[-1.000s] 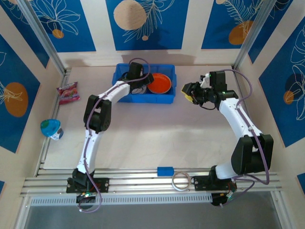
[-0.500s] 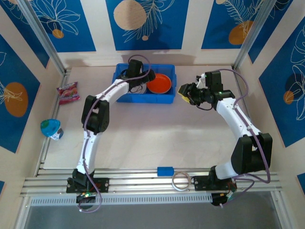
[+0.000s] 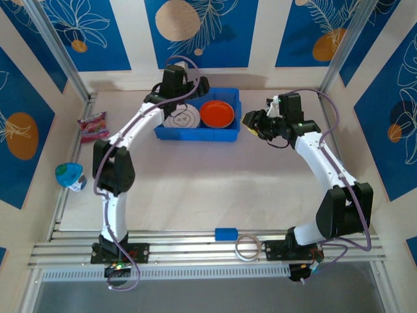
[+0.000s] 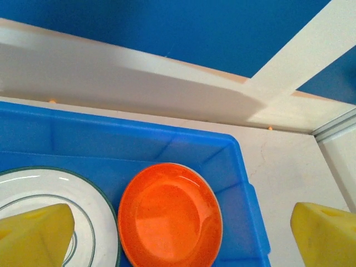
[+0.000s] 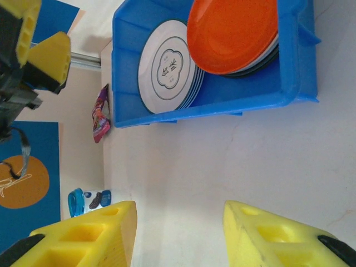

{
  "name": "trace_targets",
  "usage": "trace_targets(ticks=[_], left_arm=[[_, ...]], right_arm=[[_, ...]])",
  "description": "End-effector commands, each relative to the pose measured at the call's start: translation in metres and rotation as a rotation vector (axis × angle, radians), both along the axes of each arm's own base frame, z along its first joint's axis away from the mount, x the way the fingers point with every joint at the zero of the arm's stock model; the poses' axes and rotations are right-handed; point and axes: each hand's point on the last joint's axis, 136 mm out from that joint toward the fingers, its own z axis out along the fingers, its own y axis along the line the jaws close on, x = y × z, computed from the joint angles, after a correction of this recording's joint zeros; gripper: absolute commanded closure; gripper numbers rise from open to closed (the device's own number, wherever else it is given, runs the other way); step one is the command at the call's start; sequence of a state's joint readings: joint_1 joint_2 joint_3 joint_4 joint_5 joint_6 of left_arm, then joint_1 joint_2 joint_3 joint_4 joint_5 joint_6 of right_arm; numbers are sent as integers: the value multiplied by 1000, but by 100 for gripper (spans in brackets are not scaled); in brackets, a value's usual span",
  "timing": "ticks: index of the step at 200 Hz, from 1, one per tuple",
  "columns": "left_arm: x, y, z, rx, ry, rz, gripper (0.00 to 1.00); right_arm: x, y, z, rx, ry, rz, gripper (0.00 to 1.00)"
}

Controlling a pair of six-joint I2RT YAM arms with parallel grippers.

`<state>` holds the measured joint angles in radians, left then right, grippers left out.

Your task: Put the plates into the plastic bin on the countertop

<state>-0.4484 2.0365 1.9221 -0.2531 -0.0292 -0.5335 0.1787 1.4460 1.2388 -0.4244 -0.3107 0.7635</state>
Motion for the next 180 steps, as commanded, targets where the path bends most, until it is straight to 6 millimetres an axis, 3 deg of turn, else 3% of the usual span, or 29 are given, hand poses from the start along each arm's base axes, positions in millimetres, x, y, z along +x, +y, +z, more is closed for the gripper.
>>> trace_targets(ticks=[1,24,67,80,101,143,180], left_arm=[[-28,10,38,94,-76,-2,0],[-52,25,56,128,-130,8,0],[-91,50,51,192,-128,18,0],[-103,60,46,226,-120,31,0],[-124,78,45,253,-159,59,0],[-168,117,33,333,-229,108,0],[-211,165,5,437,-320,216,0]], right_arm=[[7,12,20,-25,-96,49,54],[9,26,32,-100,-183,91,54],[-1,57,45,-263,-357,180,50],[-4,68,47,-286,-394,214,38],[-8,80,46,-332,-418,255,0],[-27,92,38,-421,-445,294,1],[-29,69,2,-572,-456,201,1]])
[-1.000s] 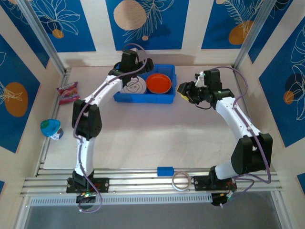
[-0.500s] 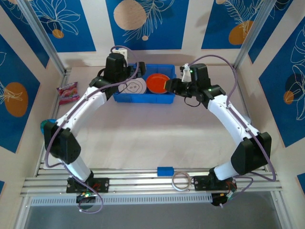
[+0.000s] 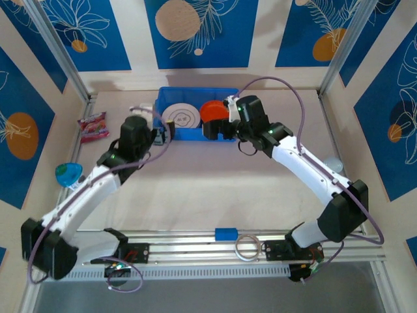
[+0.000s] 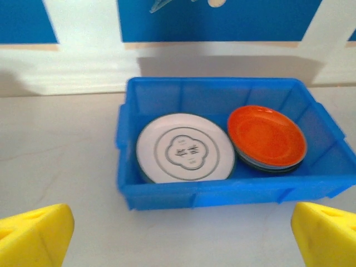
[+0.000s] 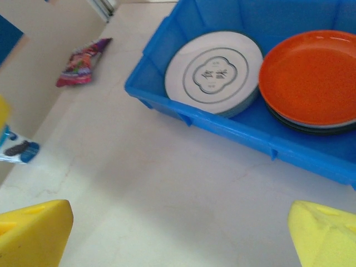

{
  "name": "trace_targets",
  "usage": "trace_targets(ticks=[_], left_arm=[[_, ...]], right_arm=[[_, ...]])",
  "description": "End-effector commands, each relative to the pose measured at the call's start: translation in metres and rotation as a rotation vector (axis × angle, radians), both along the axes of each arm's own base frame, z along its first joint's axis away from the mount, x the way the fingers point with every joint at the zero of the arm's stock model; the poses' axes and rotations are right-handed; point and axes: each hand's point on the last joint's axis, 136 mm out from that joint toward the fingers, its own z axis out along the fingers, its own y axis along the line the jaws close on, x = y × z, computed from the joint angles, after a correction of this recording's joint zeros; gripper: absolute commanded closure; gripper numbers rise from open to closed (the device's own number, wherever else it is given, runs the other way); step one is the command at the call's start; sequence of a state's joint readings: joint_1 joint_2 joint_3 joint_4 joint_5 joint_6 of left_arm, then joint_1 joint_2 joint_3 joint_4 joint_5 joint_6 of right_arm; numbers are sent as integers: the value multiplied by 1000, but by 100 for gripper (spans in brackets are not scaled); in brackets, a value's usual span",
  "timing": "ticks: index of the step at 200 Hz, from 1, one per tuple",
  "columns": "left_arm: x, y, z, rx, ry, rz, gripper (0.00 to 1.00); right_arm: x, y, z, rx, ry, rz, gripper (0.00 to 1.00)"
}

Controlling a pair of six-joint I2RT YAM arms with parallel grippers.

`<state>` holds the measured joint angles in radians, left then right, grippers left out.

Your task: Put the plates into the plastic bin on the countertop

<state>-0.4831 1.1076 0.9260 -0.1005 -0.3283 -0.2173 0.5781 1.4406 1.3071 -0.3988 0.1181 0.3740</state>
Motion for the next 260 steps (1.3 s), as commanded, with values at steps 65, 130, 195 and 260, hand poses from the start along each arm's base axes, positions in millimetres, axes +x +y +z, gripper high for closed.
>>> trace_targets(ticks=[65,130,195,260], left_arm=[[-40,118,-88,330,-144,396,0],[-10,143,-138,203,-222,399,0],[22,121,-177,202,-135,224,0],[30,132,-182,154,-72,239,0]], right_arm=[[4,-58,-49,-191,-202,-168,1],[14,-132,-55,-218,-216,-349,1],[18,-245,-67,-242,-278,-610,1],[37,-262,-151,-266,-248,-661,1]])
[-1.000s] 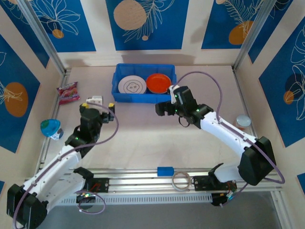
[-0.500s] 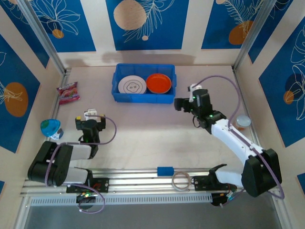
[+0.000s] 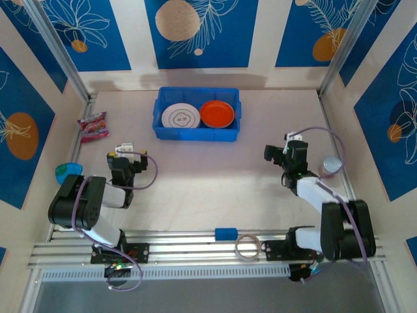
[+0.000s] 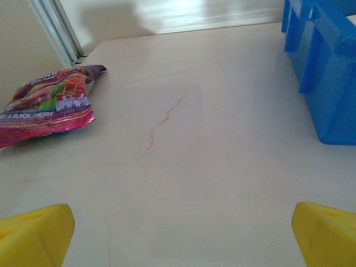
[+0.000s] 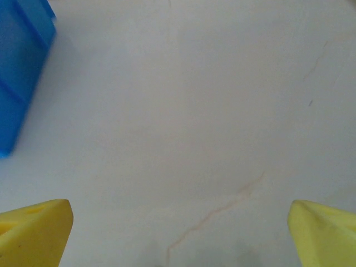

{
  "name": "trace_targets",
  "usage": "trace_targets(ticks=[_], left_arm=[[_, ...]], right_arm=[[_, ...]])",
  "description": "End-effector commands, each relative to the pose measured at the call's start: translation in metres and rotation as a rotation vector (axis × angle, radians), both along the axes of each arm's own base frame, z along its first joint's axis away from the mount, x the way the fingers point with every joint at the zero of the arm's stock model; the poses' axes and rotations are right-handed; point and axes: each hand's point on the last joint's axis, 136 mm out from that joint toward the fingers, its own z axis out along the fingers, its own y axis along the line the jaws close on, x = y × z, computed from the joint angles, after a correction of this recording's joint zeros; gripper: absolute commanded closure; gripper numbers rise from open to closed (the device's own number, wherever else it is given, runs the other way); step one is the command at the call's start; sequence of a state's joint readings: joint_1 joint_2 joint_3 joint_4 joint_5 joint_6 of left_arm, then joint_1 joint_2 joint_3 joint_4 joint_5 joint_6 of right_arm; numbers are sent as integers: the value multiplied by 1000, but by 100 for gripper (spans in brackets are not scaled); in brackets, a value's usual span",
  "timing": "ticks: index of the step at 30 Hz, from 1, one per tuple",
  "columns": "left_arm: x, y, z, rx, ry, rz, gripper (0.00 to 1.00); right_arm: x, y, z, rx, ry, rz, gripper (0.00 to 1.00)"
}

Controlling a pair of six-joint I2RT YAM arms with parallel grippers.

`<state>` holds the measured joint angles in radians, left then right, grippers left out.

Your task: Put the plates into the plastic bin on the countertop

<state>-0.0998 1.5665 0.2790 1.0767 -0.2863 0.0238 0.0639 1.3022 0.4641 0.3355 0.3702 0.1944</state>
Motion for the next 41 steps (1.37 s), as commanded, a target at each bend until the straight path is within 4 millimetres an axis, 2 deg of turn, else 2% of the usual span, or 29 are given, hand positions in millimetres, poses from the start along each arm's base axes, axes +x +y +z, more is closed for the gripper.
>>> trace_targets(ticks=[1,4,6,8,10,32,35,41], left_arm=[[10,-4,7,-40,-9,-30,0],[10,-4,8,-42,-14,-31,0],[11,-4,7,-42,-13,-33,0],[11,-3,7,-43,-10,-32,0],[12,-4,7,-43,-4,-34,0],[15,-5,6,-39,12,-39,0],[15,-5,5,-39,13,-39,0],[15,-4,5,-39,13,-39,0]], right_arm=[[27,-8,20,-31,-122,-30,1],[33,-1,23,14,-191,43,1],[36,0,10,15,-194,48,1],[34,12,4,22,-195,123,1],[35,11,5,23,-234,121,1],[35,12,3,35,-204,134,1],[36,24,3,49,-200,210,1],[34,24,3,57,-199,219,1]])
